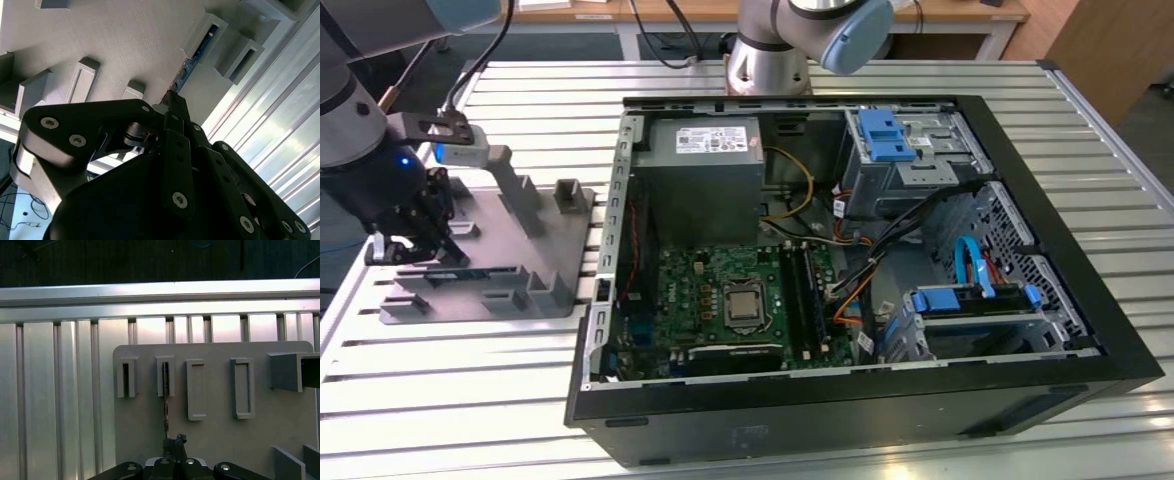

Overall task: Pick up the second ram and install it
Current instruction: 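Pick up the second ram and move it above second insertion slot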

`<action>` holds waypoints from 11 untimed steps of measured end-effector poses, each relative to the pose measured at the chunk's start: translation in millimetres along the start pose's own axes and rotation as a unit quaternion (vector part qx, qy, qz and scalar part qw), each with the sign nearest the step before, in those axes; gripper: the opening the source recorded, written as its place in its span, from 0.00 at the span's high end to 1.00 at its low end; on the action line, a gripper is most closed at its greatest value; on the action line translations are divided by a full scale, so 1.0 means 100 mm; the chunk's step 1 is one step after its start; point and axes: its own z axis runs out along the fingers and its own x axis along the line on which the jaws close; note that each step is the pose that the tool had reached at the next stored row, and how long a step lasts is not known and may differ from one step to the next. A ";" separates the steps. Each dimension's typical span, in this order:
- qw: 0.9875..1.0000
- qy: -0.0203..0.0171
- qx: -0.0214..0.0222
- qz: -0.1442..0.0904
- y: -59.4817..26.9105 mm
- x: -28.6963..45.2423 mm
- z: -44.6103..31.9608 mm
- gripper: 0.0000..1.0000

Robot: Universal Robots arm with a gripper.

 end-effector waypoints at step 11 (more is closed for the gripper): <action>1.000 0.000 0.000 0.000 0.000 0.000 0.000 0.71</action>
